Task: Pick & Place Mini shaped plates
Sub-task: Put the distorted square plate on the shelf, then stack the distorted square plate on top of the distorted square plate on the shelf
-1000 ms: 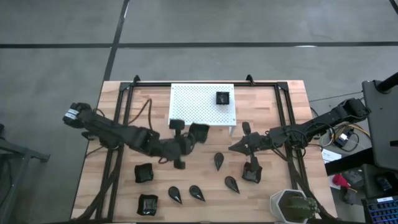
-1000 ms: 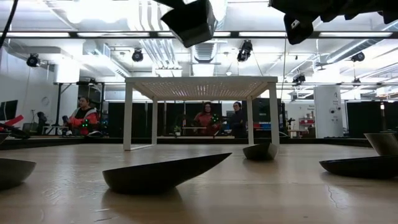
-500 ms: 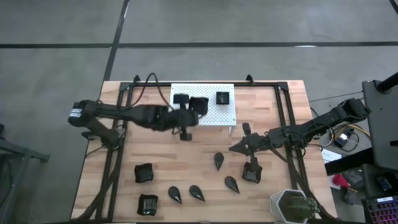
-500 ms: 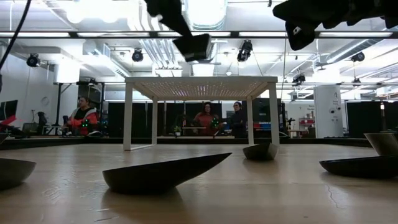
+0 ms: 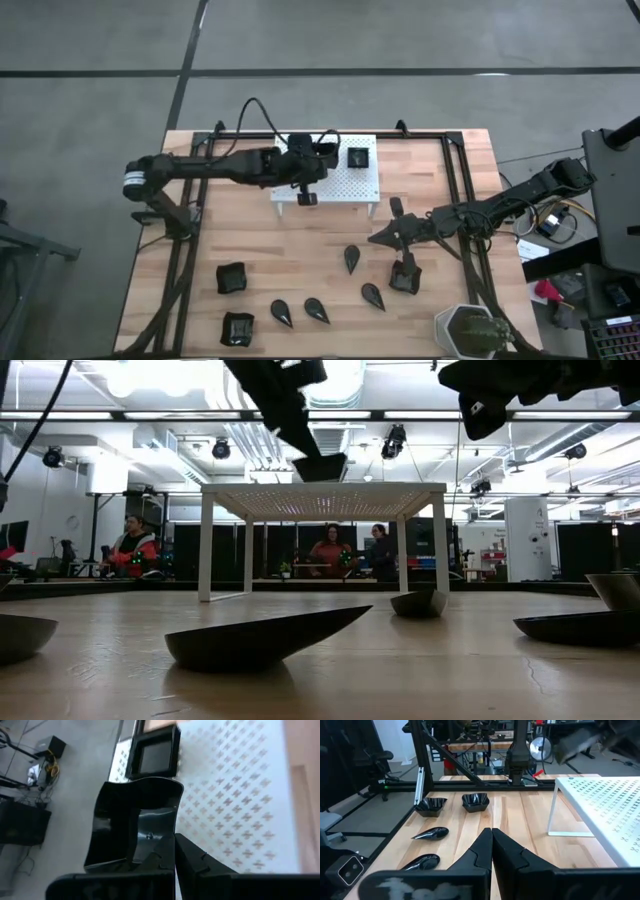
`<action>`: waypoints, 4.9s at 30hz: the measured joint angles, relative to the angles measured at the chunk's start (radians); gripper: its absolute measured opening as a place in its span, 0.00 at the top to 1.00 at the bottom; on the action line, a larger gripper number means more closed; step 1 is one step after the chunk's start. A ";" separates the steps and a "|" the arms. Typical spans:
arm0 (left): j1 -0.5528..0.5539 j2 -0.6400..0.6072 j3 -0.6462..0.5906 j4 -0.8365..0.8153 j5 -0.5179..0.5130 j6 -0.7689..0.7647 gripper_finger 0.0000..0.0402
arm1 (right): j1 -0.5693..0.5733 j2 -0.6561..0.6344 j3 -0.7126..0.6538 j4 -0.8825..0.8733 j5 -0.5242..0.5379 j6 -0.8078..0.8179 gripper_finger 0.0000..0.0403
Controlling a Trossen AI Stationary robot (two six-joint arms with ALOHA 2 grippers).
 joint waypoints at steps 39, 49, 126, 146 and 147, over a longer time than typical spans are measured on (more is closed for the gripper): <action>0.034 0.140 0.099 -0.022 -0.009 -0.022 1.00 | 0.000 0.000 -0.004 0.000 -0.001 0.007 0.98; 0.034 0.140 0.099 -0.020 -0.009 -0.033 1.00 | 0.000 0.000 -0.010 -0.001 -0.001 0.007 0.98; -0.769 -0.049 -0.287 -0.423 0.152 -1.184 0.69 | 0.000 0.000 -0.026 0.000 0.000 0.033 0.98; -0.948 -0.047 -0.389 -0.419 0.304 -1.373 0.69 | -0.002 -0.001 -0.016 0.025 0.001 -0.012 0.98; -0.954 -0.047 -0.399 -0.415 0.317 -1.385 0.69 | -0.002 -0.001 -0.015 0.024 0.001 -0.015 0.98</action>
